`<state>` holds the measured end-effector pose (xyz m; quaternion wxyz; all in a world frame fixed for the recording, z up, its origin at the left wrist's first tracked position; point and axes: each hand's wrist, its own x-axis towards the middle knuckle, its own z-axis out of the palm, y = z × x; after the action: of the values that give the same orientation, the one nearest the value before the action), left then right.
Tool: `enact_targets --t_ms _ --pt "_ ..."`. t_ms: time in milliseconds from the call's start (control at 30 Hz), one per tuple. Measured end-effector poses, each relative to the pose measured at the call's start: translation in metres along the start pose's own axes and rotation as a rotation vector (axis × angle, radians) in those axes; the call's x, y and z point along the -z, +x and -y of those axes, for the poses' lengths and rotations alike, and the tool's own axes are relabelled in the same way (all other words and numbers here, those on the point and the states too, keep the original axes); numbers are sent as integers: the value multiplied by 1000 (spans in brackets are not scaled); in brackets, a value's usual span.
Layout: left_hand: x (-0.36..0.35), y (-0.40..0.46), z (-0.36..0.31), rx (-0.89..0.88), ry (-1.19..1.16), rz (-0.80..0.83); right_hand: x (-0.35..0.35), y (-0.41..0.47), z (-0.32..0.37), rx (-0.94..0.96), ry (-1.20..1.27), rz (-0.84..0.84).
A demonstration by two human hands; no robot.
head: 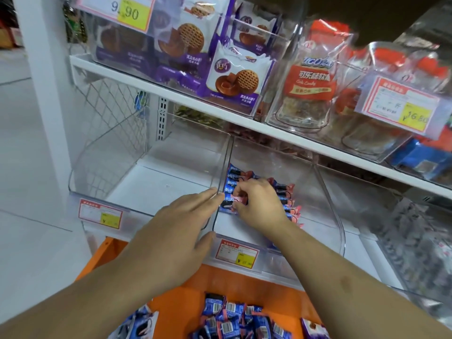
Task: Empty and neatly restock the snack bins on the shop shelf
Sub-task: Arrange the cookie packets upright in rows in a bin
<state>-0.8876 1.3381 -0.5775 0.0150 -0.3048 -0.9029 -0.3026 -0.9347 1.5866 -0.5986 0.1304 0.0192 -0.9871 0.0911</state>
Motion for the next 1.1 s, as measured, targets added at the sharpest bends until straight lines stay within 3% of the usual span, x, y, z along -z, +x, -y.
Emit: enact_targets --t_ms 133,367,533,633,767,933,1033,1100 --pt "5 -5 -7 -2 -1 1 -7 1 -6 -3 -27 -96" --pt "18 -8 -14 7 -29 28 3 -4 -12 -52 101 -10" --pt "36 -18 -31 -32 -76 -37 57 -53 2 0 186 -98" --pt "33 -31 -43 -64 -111 48 95 -111 26 44 345 -145" --pt "-2 -51 -45 -22 -159 416 86 -181 29 -103 698 208" --pt "-81 -78 -10 55 22 768 -12 -237 -24 -252 375 622" --pt "-125 -87 17 123 80 790 -58 -254 -47 -270 173 776" --pt "-159 -91 34 189 52 763 -83 -257 -60 -285 120 785"
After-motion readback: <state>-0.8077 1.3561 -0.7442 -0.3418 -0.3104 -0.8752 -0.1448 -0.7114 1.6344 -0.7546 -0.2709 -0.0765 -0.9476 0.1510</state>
